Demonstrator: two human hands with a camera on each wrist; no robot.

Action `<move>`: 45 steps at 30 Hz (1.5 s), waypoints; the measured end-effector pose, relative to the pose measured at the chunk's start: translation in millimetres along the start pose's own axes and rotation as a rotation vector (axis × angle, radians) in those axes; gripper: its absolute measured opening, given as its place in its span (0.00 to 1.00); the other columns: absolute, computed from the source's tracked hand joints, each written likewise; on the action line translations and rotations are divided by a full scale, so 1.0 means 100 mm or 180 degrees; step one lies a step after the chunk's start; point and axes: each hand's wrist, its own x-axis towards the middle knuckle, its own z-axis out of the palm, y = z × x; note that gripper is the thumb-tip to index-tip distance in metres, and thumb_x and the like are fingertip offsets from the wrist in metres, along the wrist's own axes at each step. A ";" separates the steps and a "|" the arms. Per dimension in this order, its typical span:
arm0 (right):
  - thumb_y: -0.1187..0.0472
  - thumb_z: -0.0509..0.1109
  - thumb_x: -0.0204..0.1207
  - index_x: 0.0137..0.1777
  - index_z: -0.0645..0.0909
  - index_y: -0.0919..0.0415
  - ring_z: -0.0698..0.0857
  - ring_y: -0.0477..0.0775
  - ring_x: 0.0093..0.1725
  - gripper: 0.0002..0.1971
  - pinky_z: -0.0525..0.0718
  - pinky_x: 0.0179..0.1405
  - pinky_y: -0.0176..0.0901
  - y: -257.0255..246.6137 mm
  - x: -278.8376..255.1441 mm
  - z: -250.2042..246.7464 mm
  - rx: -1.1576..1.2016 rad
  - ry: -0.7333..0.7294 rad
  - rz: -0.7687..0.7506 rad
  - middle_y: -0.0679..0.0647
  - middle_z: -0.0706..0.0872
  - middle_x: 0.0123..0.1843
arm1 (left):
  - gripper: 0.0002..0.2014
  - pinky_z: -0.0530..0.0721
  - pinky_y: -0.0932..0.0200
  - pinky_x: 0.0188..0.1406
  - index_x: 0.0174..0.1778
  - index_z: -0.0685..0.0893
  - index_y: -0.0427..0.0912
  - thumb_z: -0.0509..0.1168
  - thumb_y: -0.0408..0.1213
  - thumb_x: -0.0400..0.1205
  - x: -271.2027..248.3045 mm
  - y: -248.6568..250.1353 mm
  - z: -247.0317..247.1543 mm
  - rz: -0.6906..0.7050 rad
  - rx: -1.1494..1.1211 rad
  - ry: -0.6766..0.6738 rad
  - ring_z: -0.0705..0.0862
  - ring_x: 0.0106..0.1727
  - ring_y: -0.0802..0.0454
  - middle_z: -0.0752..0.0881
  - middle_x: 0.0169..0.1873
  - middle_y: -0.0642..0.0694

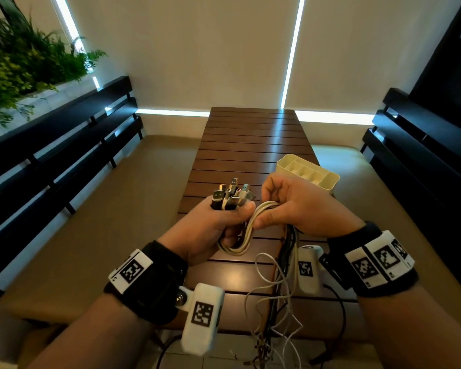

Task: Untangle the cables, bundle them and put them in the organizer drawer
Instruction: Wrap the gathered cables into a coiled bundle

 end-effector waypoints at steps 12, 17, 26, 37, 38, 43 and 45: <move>0.40 0.79 0.62 0.47 0.76 0.47 0.86 0.50 0.39 0.21 0.83 0.38 0.42 0.15 0.08 0.02 -0.0357 0.0073 -0.0115 0.52 0.90 0.41 | 0.10 0.69 0.61 0.22 0.41 0.85 0.34 0.76 0.37 0.74 0.06 0.22 0.00 0.0414 0.0756 0.0175 0.77 0.28 0.49 0.84 0.30 0.38; 0.41 0.79 0.70 0.61 0.80 0.53 0.89 0.51 0.50 0.25 0.87 0.53 0.47 0.45 0.05 0.01 -0.0381 -0.0300 0.0330 0.53 0.89 0.51 | 0.07 0.72 0.69 0.19 0.40 0.81 0.32 0.73 0.30 0.74 0.01 0.30 -0.09 0.0633 0.0444 0.0645 0.76 0.20 0.57 0.81 0.25 0.42; 0.58 0.68 0.82 0.52 0.82 0.57 0.87 0.50 0.46 0.04 0.85 0.57 0.56 0.81 -0.08 -0.08 0.0098 0.0670 0.0407 0.52 0.88 0.46 | 0.06 0.68 0.69 0.13 0.37 0.79 0.42 0.72 0.33 0.72 -0.09 0.46 -0.33 0.0634 0.0410 0.0720 0.72 0.17 0.59 0.79 0.23 0.45; 0.53 0.78 0.74 0.47 0.78 0.52 0.81 0.42 0.35 0.11 0.84 0.37 0.36 0.46 -0.13 0.45 -0.0351 0.0579 -0.0183 0.49 0.84 0.41 | 0.06 0.68 0.68 0.15 0.38 0.82 0.44 0.74 0.34 0.72 -0.06 0.37 -0.27 0.0690 0.0369 0.1023 0.72 0.18 0.56 0.80 0.25 0.43; 0.55 0.77 0.76 0.47 0.78 0.51 0.83 0.42 0.36 0.09 0.84 0.39 0.36 0.51 -0.13 0.50 -0.0532 0.0517 -0.0065 0.50 0.85 0.41 | 0.06 0.68 0.68 0.15 0.37 0.82 0.44 0.74 0.34 0.73 -0.07 0.37 -0.27 0.0710 0.0359 0.1035 0.72 0.18 0.57 0.80 0.25 0.43; 0.57 0.70 0.81 0.47 0.80 0.60 0.84 0.54 0.33 0.06 0.86 0.34 0.42 0.79 -0.21 0.36 0.0786 0.0778 0.0445 0.51 0.87 0.35 | 0.06 0.68 0.64 0.17 0.35 0.82 0.47 0.73 0.34 0.74 -0.16 0.37 -0.34 0.0772 0.0438 0.1089 0.72 0.20 0.52 0.80 0.26 0.43; 0.49 0.69 0.78 0.43 0.82 0.56 0.78 0.54 0.26 0.10 0.78 0.26 0.41 0.86 -0.28 0.30 0.0703 0.0536 0.0532 0.51 0.82 0.28 | 0.08 0.69 0.66 0.16 0.37 0.80 0.44 0.74 0.33 0.73 -0.20 0.39 -0.36 0.0800 0.0350 0.1202 0.72 0.19 0.55 0.79 0.25 0.43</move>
